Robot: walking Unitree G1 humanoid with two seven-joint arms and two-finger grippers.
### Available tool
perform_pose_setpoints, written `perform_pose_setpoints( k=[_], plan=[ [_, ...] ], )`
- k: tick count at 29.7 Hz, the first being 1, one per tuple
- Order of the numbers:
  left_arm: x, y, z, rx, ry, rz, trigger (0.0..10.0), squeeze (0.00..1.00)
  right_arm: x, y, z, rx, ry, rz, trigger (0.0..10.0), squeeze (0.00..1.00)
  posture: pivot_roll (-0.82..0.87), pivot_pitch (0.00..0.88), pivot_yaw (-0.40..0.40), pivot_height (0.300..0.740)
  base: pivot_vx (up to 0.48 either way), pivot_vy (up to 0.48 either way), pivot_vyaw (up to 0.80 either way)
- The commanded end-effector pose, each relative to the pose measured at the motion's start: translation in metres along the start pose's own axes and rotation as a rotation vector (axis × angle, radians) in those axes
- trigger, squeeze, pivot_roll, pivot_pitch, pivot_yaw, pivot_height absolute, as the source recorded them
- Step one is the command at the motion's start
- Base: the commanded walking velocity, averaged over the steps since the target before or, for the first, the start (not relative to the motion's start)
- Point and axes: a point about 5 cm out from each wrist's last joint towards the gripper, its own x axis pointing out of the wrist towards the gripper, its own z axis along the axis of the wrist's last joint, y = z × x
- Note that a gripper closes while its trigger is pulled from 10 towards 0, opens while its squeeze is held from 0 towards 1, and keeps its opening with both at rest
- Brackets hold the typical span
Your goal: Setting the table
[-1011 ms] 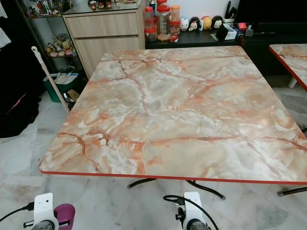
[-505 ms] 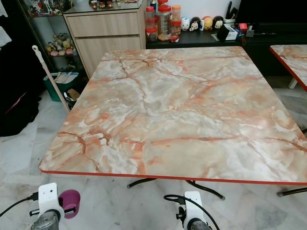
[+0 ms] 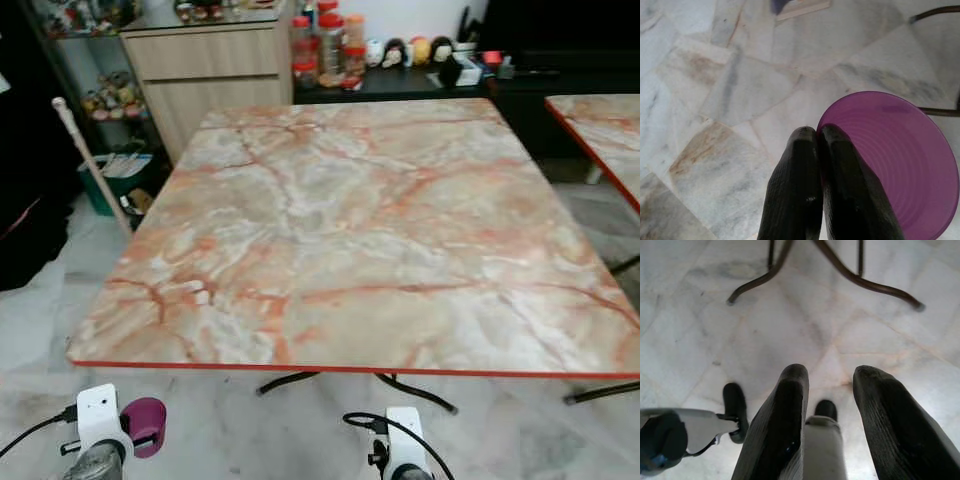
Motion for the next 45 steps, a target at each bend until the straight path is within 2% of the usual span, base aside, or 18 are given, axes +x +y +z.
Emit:
perform_pose_setpoints(
  k=[1,27,33,37,45],
  plan=[
    [0.0003,-0.0018,0.0018,0.006,-0.011,-0.011,10.0,0.00,-0.0001,-0.0018,0.0005,0.019,-0.003,-0.009,10.0,0.00,-0.15,0.000,0.075,0.740,0.000,-0.435,0.00],
    [-0.0017,-0.0045,-0.0048,0.018,0.011,-0.032,10.0,0.00,0.0000,-0.0045,0.0028,-0.002,-0.008,-0.004,10.0,0.00,-0.16,0.000,0.071,0.740,0.000,-0.438,-0.06],
    [-0.0021,-0.0063,-0.0056,0.025,0.013,-0.043,10.0,0.00,-0.0002,-0.0051,0.0032,-0.050,-0.009,0.001,10.0,0.00,-0.17,0.000,0.071,0.740,0.000,-0.440,0.17],
    [-0.0023,-0.0069,-0.0059,0.025,0.013,-0.048,10.0,0.00,-0.0003,-0.0056,0.0025,-0.013,-0.010,-0.004,10.0,0.00,-0.17,0.000,0.071,0.740,0.000,-0.435,0.41],
    [-0.0027,-0.0084,-0.0068,0.031,0.015,-0.059,10.0,0.00,-0.0003,-0.0072,0.0032,-0.009,-0.010,-0.014,10.0,0.00,-0.17,0.000,0.073,0.740,0.000,-0.436,0.00]
  ],
)
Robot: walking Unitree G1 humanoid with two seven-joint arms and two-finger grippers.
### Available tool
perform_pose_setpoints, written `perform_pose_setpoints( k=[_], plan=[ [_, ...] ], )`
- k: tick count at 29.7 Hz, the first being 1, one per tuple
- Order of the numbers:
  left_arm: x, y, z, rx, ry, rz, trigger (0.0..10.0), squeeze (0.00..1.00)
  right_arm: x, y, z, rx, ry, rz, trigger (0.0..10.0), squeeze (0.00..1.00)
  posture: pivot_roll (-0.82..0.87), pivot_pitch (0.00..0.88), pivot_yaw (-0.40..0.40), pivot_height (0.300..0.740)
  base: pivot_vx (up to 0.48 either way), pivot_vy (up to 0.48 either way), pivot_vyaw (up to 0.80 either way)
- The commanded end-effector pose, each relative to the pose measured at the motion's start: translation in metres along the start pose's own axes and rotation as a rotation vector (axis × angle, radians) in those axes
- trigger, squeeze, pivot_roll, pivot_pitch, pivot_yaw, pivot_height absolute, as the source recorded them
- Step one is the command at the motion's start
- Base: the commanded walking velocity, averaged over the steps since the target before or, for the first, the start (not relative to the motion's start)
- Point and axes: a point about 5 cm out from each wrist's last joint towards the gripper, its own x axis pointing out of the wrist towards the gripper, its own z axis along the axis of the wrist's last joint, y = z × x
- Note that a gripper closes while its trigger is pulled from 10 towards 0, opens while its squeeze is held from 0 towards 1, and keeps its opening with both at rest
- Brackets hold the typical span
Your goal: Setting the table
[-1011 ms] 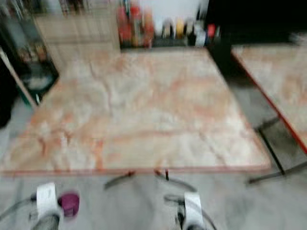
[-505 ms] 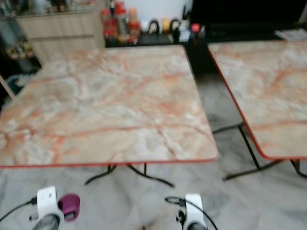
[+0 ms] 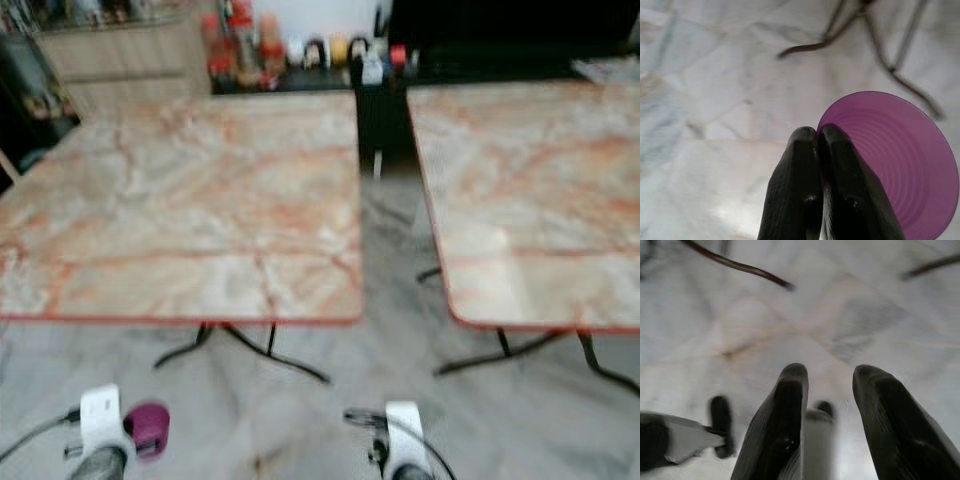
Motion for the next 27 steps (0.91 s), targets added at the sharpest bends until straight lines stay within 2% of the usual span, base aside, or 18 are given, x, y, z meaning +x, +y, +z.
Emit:
perform_pose_setpoints(
  k=[1,27],
  plan=[
    [0.0007,0.0083,0.0008,0.020,0.004,0.010,10.0,0.00,0.0020,0.0060,0.0074,0.019,-0.025,0.009,10.0,0.00,-0.17,0.000,0.075,0.740,0.000,-0.439,0.00],
    [0.0017,0.0054,0.0030,0.041,0.004,-0.017,10.0,0.00,0.0015,0.0018,0.0082,0.035,-0.035,-0.010,10.0,0.00,-0.20,0.000,0.087,0.740,0.000,-0.437,-0.03]
  ],
)
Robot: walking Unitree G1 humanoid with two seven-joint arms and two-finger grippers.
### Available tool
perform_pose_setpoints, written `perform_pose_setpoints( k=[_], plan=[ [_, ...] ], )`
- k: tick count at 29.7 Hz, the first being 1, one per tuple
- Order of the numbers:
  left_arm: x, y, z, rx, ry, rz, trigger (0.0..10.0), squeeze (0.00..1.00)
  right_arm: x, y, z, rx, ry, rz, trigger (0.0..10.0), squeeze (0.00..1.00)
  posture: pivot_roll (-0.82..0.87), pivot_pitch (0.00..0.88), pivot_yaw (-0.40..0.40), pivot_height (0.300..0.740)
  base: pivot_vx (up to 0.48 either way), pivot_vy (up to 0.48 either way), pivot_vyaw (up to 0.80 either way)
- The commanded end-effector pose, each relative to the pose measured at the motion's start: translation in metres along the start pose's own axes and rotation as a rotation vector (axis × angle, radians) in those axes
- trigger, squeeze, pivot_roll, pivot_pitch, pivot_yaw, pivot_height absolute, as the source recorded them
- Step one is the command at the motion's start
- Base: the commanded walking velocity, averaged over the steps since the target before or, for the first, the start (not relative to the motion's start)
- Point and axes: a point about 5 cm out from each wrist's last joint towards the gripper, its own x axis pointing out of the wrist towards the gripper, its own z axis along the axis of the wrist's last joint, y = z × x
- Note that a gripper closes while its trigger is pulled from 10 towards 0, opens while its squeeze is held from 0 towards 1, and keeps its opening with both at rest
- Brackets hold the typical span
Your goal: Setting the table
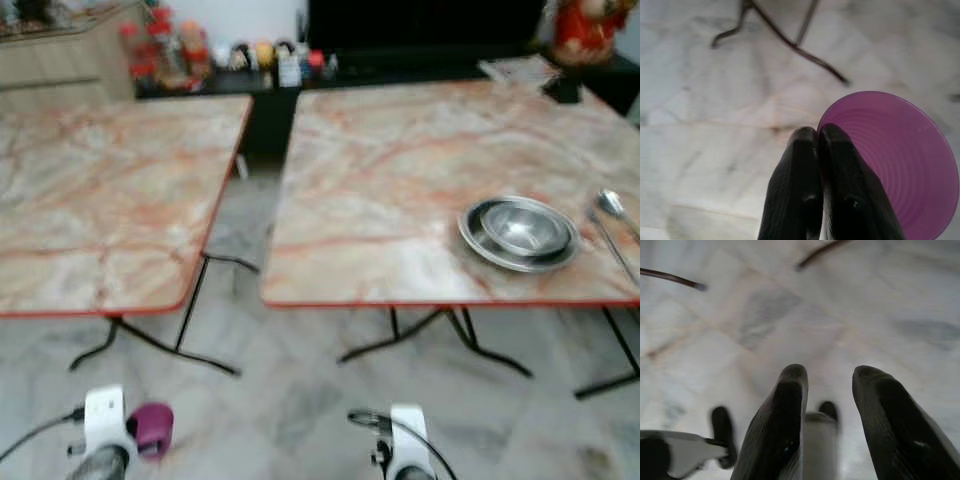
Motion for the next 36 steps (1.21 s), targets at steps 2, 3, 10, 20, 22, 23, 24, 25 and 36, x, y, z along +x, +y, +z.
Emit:
perform_pose_setpoints(
  k=[2,3,10,20,22,23,24,25,36],
  plan=[
    [-0.0012,0.0013,-0.0049,0.018,0.022,-0.004,10.0,0.00,0.0010,0.0015,0.0052,0.008,-0.021,0.004,10.0,0.00,-0.20,0.000,0.086,0.740,0.000,-0.437,0.00],
    [-0.0012,0.0013,-0.0049,0.018,0.022,-0.004,10.0,0.00,0.0010,0.0015,0.0052,0.008,-0.021,0.004,10.0,0.00,-0.20,0.000,0.086,0.740,0.000,-0.435,0.00],
    [-0.0010,0.0002,-0.0044,0.015,0.021,-0.006,10.0,0.00,0.0013,0.0025,0.0063,0.013,-0.025,0.005,10.0,0.00,-0.20,0.000,0.090,0.740,0.000,-0.437,0.00],
    [-0.0009,-0.0010,-0.0044,0.016,0.024,-0.014,10.0,0.00,0.0006,0.0000,0.0041,0.015,-0.021,-0.004,10.0,0.00,-0.21,0.000,0.091,0.740,0.000,-0.437,0.00],
    [-0.0008,-0.0012,-0.0042,0.015,0.024,-0.014,10.0,0.00,0.0005,-0.0004,0.0041,0.015,-0.022,-0.005,10.0,0.00,-0.21,0.000,0.091,0.740,0.000,-0.437,0.00],
    [-0.0008,-0.0013,-0.0042,0.014,0.024,-0.011,10.0,0.00,0.0005,-0.0007,0.0041,0.016,-0.022,-0.006,10.0,0.00,-0.21,0.000,0.089,0.740,0.000,-0.315,0.00],
    [-0.0008,-0.0013,-0.0042,0.014,0.024,-0.011,10.0,0.00,0.0005,-0.0007,0.0041,0.016,-0.022,-0.006,10.0,0.00,-0.21,0.000,0.089,0.740,0.000,-0.315,0.00],
    [-0.0009,-0.0014,-0.0044,0.011,0.026,-0.008,10.0,0.00,0.0004,-0.0010,0.0040,0.017,-0.022,-0.006,10.0,0.00,-0.20,0.000,0.084,0.740,0.000,0.000,0.00],
    [-0.0012,-0.0040,-0.0056,-0.010,0.032,-0.024,10.0,0.00,0.0008,0.0013,0.0048,0.016,-0.024,-0.002,10.0,0.00,-0.20,0.000,0.078,0.740,0.000,0.000,0.00]
  ],
)
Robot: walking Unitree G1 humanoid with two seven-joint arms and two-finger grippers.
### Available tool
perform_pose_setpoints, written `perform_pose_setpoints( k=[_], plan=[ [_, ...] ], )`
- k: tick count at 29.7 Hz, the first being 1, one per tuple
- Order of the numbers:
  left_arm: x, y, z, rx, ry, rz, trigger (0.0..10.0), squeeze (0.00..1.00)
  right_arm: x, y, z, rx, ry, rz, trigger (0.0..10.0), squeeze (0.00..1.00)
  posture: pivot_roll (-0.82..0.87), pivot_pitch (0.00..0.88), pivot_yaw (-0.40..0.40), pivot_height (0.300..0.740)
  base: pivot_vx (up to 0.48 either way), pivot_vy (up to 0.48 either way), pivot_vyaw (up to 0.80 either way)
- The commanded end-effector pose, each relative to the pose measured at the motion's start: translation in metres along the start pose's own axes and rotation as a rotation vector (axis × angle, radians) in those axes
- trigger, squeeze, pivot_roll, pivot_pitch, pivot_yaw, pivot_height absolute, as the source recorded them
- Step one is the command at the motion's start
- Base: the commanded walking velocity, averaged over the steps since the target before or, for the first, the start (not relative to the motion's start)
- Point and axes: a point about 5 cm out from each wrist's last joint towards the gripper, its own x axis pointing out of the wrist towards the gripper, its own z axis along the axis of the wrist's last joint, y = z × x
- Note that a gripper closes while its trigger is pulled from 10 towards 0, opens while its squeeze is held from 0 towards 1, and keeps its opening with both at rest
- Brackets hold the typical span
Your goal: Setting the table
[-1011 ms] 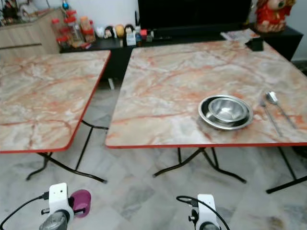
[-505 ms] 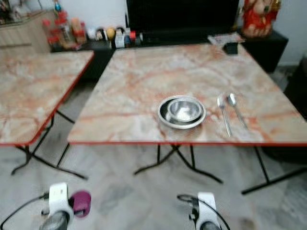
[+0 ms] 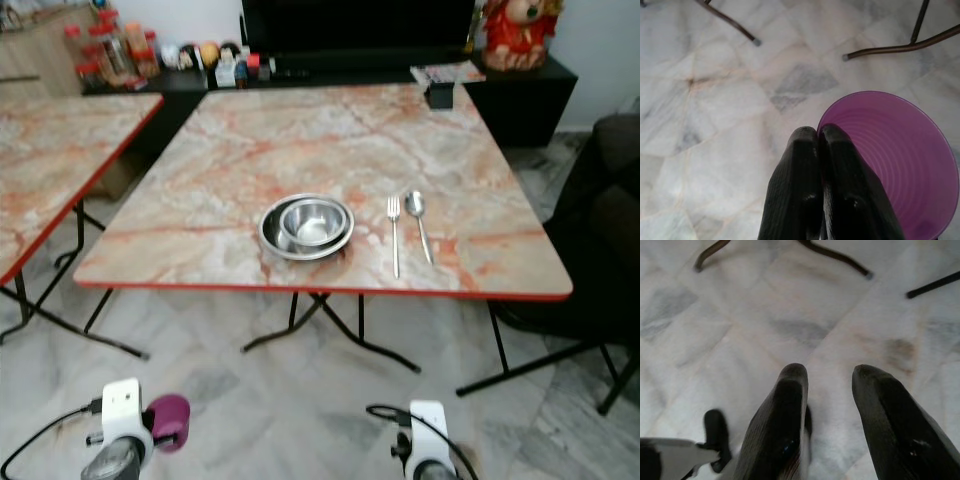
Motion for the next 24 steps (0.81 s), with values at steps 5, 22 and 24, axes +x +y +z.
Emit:
perform_pose_setpoints(
  k=[5,22,24],
  plan=[
    [0.000,0.005,0.001,-0.031,-0.016,0.017,10.0,0.00,0.001,0.008,0.001,0.003,0.001,0.022,10.0,0.00,-0.19,0.000,0.073,0.740,0.000,0.000,0.00],
    [-0.007,0.050,0.084,-0.035,-0.513,0.404,10.0,0.00,0.002,0.008,0.006,-0.019,-0.005,0.033,10.0,0.00,-0.15,0.000,0.052,0.740,0.000,0.000,0.00],
    [-0.009,0.051,0.097,-0.038,-0.570,0.423,10.0,0.00,0.003,0.008,0.008,-0.020,-0.008,0.034,10.0,0.00,-0.15,0.000,0.052,0.740,0.000,0.000,0.00]
  ],
)
